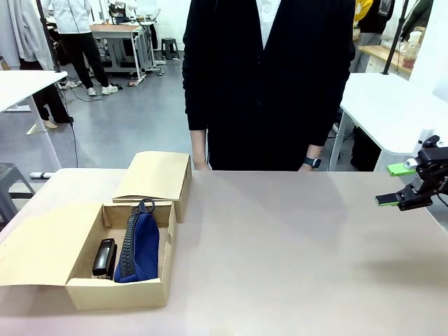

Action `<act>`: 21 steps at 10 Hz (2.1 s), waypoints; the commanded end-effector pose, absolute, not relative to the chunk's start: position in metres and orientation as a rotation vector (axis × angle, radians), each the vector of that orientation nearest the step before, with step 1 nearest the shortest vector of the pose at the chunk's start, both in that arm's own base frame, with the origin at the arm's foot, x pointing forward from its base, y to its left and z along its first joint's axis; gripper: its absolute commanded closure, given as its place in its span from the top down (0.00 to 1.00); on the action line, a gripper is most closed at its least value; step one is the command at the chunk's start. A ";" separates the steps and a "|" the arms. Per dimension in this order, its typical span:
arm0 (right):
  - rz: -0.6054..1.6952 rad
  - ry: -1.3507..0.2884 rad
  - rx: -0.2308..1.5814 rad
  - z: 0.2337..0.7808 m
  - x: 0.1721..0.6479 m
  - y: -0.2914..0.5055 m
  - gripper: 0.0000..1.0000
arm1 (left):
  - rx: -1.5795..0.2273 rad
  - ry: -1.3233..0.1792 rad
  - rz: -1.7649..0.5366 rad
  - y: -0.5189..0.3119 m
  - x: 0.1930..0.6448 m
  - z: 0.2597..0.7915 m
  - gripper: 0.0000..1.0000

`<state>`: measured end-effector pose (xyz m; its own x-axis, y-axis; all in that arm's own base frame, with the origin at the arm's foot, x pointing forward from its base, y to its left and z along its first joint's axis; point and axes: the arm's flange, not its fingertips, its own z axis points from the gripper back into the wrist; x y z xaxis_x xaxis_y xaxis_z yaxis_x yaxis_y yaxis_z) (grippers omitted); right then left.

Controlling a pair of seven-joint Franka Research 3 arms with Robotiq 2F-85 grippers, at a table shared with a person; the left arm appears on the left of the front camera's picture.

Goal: Place items inside the box.
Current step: Close the lid of the Mailer Box closest to the robot.

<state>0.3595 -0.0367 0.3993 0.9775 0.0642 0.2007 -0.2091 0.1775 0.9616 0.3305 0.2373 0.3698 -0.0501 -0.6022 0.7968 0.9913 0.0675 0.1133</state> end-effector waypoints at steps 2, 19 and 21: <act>0.189 -0.131 1.400 0.404 0.360 -0.038 1.00 | -0.593 -0.913 -1.476 0.252 0.335 0.332 1.00; 0.189 -0.131 1.400 0.404 0.360 -0.038 1.00 | -0.418 -0.512 -1.669 0.225 0.363 0.257 1.00; 0.189 -0.131 1.400 0.404 0.360 -0.038 1.00 | -0.389 -0.529 -1.636 0.238 0.362 0.259 1.00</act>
